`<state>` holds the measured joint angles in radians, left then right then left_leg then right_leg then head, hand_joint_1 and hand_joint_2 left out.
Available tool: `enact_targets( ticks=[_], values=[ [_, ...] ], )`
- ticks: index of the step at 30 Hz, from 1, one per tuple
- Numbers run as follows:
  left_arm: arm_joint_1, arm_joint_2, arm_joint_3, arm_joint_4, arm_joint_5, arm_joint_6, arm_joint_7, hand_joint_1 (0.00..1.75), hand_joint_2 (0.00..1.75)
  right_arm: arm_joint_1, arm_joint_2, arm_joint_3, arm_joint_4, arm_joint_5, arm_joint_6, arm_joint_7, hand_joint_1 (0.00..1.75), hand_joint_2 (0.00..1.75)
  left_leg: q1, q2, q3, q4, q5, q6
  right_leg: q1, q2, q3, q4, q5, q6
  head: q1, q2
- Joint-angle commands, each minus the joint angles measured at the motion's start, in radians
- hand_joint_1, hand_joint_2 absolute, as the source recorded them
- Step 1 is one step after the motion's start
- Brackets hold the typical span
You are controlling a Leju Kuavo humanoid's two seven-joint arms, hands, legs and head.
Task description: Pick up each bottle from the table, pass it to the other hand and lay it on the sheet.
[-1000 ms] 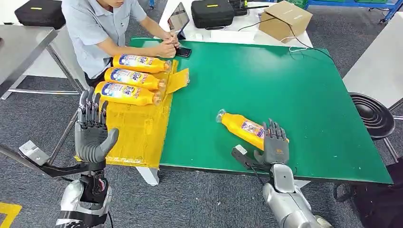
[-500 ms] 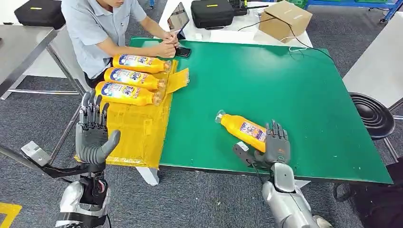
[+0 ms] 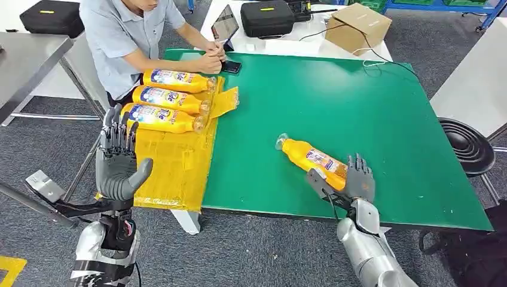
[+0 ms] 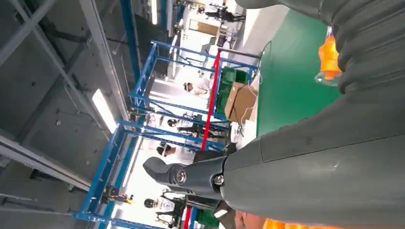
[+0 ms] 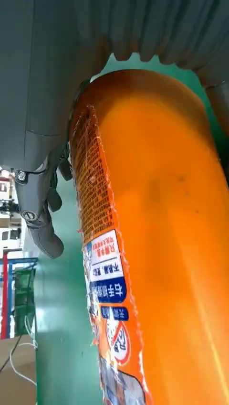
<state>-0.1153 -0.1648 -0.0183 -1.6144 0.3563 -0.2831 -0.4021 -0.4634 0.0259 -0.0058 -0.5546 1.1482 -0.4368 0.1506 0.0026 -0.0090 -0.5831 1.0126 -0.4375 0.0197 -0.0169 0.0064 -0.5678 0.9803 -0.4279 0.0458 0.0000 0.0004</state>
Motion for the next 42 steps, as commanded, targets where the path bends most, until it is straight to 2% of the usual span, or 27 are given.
enact_targets(
  ticks=[1, 2, 3, 4, 6, 12, 19, 22, 25, 30, 31, 33, 34, 42],
  values=[
    [-0.096, 0.028, -0.047, 0.133, 0.009, -0.006, 0.013, 0.00, 1.75, -0.036, -0.012, -0.092, 0.193, -0.070, 0.094, -0.094, 0.00, 1.75, 0.001, -0.004, -0.002, -0.001, 0.002, -0.001, 0.001, -0.005, 0.001, -0.002, 0.001, -0.002, 0.000, 0.000],
    [-0.109, 0.032, -0.058, 0.147, 0.011, -0.009, 0.014, 0.00, 1.75, -0.047, -0.008, -0.094, 0.204, -0.082, 0.112, -0.121, 0.00, 1.75, 0.001, -0.002, -0.001, -0.001, 0.002, -0.001, 0.001, -0.004, 0.001, -0.002, 0.002, -0.001, 0.000, 0.000],
    [-0.113, 0.032, -0.060, 0.150, 0.012, -0.009, 0.014, 0.00, 1.75, -0.050, -0.006, -0.095, 0.205, -0.084, 0.110, -0.124, 0.80, 1.75, 0.001, -0.001, 0.000, -0.001, 0.001, -0.001, 0.001, -0.003, 0.001, -0.001, 0.002, -0.002, 0.000, 0.000],
    [-0.124, 0.032, -0.067, 0.160, 0.019, -0.010, 0.013, 0.00, 1.75, -0.059, -0.005, -0.088, 0.220, -0.084, 0.132, -0.128, 1.69, 1.75, 0.001, -0.001, 0.000, -0.001, 0.001, 0.000, 0.001, -0.002, 0.001, -0.001, 0.003, -0.003, 0.000, 0.000],
    [-0.132, 0.032, -0.071, 0.168, 0.022, -0.010, 0.014, 0.00, 1.75, -0.064, -0.002, -0.091, 0.229, -0.089, 0.143, -0.128, 1.75, 1.75, 0.001, 0.000, 0.000, -0.001, 0.001, 0.000, 0.001, -0.001, 0.001, -0.001, 0.004, -0.003, 0.000, 0.000],
    [-0.143, 0.032, -0.077, 0.180, 0.024, -0.010, 0.014, 0.00, 1.75, -0.065, 0.000, -0.086, 0.237, -0.086, 0.146, -0.126, 1.75, 1.75, 0.001, 0.003, 0.001, -0.001, 0.004, 0.001, 0.001, 0.002, 0.008, -0.002, 0.008, -0.003, 0.000, 0.000],
    [-0.155, 0.041, -0.078, 0.197, 0.036, -0.006, 0.012, 0.00, 1.75, -0.050, -0.005, -0.105, 0.257, -0.114, 0.183, -0.138, 1.75, 1.75, 0.002, 0.001, 0.000, -0.002, 0.005, 0.001, 0.002, -0.001, 0.000, -0.004, 0.008, -0.004, 0.000, 0.000],
    [-0.153, 0.041, -0.077, 0.195, 0.039, -0.004, 0.011, 0.00, 1.75, -0.049, -0.004, -0.114, 0.255, -0.126, 0.189, -0.150, 1.73, 1.75, 0.002, 0.001, 0.001, -0.003, 0.005, 0.001, 0.003, -0.001, 0.002, -0.004, 0.008, -0.004, 0.000, 0.000],
    [-0.150, 0.044, -0.076, 0.195, 0.045, 0.002, 0.009, 0.00, 1.75, -0.046, 0.006, -0.150, 0.247, -0.183, 0.205, -0.219, 1.75, 1.75, 0.003, 0.001, 0.000, -0.003, 0.006, 0.000, 0.004, -0.001, 0.003, -0.005, 0.009, -0.004, 0.000, 0.000],
    [-0.135, 0.050, -0.074, 0.185, 0.053, 0.010, -0.001, 0.00, 1.75, -0.039, 0.033, -0.217, 0.213, -0.321, 0.231, -0.405, 1.75, 1.75, 0.003, 0.002, -0.001, -0.004, 0.006, 0.000, 0.005, -0.001, 0.006, -0.005, 0.010, -0.005, 0.000, 0.000],
    [-0.128, 0.052, -0.073, 0.181, 0.056, 0.013, -0.008, 0.00, 1.75, -0.033, 0.048, -0.251, 0.194, -0.396, 0.261, -0.502, 1.75, 1.75, 0.003, 0.005, 0.002, -0.002, 0.004, 0.000, 0.004, 0.003, 0.010, -0.003, 0.008, -0.004, 0.000, 0.000],
    [-0.120, 0.054, -0.072, 0.180, 0.059, 0.015, -0.013, 0.00, 1.75, -0.029, 0.064, -0.254, 0.171, -0.437, 0.268, -0.574, 1.75, 1.75, 0.003, 0.007, 0.002, -0.001, 0.003, 0.000, 0.005, 0.006, 0.010, -0.002, 0.008, -0.004, 0.000, 0.000],
    [-0.119, 0.050, -0.070, 0.186, 0.066, 0.022, -0.017, 0.00, 1.75, -0.029, 0.077, -0.259, 0.149, -0.488, 0.257, -0.642, 1.75, 1.75, 0.003, 0.006, 0.000, -0.003, 0.005, 0.000, 0.005, 0.004, 0.008, -0.003, 0.009, -0.005, 0.000, 0.000],
    [-0.119, 0.048, -0.072, 0.189, 0.066, 0.022, -0.017, 0.00, 1.75, -0.031, 0.081, -0.254, 0.147, -0.490, 0.255, -0.637, 1.75, 1.75, 0.003, 0.005, -0.003, -0.001, 0.004, -0.001, 0.004, 0.005, 0.006, -0.001, 0.008, -0.003, 0.000, 0.000]
  ],
)
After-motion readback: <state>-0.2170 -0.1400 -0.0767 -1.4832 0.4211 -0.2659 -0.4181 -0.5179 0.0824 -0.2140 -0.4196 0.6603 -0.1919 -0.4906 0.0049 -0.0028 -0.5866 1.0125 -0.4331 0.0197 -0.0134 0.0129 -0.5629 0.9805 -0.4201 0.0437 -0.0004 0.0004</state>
